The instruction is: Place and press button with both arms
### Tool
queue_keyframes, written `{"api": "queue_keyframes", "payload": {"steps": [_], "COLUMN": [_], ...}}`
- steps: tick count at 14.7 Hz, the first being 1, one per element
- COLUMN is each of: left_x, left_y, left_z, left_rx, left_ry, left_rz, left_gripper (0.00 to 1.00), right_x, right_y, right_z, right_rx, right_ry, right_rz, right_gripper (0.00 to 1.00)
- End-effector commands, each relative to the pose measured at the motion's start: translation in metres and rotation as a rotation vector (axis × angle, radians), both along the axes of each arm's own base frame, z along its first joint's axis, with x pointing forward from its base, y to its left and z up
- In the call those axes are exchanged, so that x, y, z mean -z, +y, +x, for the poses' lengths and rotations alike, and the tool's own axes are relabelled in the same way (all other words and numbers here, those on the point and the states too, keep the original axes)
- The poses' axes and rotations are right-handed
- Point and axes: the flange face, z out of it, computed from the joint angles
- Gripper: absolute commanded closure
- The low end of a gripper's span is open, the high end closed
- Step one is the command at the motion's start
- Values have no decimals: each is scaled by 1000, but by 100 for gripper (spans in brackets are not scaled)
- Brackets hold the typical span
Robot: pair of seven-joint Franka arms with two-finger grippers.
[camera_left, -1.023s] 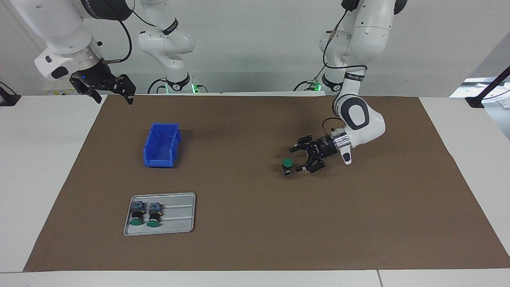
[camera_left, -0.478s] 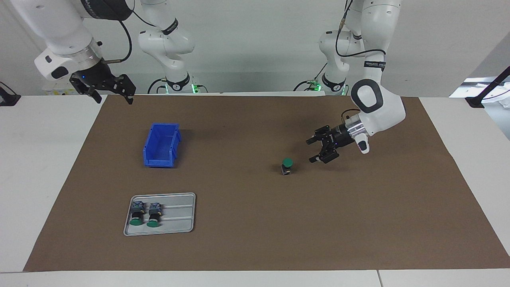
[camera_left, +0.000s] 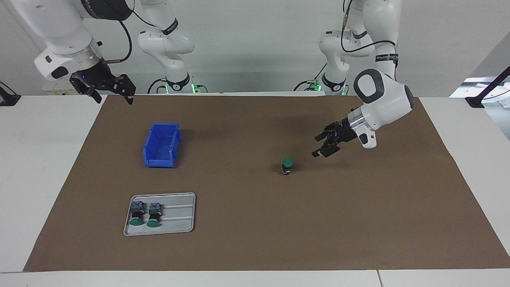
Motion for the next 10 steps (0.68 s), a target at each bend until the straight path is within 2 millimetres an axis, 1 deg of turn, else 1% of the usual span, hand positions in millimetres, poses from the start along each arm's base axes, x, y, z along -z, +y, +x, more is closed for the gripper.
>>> {"api": "queue_keyframes", "payload": {"steps": [1,2,3,4,5,6,7,8,10], "left_x": [-15,-18,-27,-32,-33,-37,-39,-41,-46], "left_y": [-14,-15,-17,-26,-35,-54,-62,-64,-73], "left_z": [4,5,9,8,6,1,-2,-2,1], "left_rx": [105,122,145,201,270,350,394,409,442], "left_ry": [-62,-80,-108,-141,-177,-221,-231,-236,-233], "left_rz": [114,133,156,203,272,331,363,369,369], "left_gripper": [0,0,0,0,0,1,5,11,17], "right_x": [0,0,0,0,0,0,0,0,0], "right_y": [-1,-1,-1,-1,-1,-1,-1,-1,-1], "right_z": [-8,-8,-8,-8,-8,-8,-8,-8,-8], "right_rx": [-19,-19,-19,-19,-19,-19,-19,-19,-19], "right_ry": [-2,-2,-2,-2,-2,-2,-2,-2,-2], "right_rz": [8,8,8,8,8,8,8,8,8], "right_gripper": [1,1,1,1,1,1,1,1,1]}}
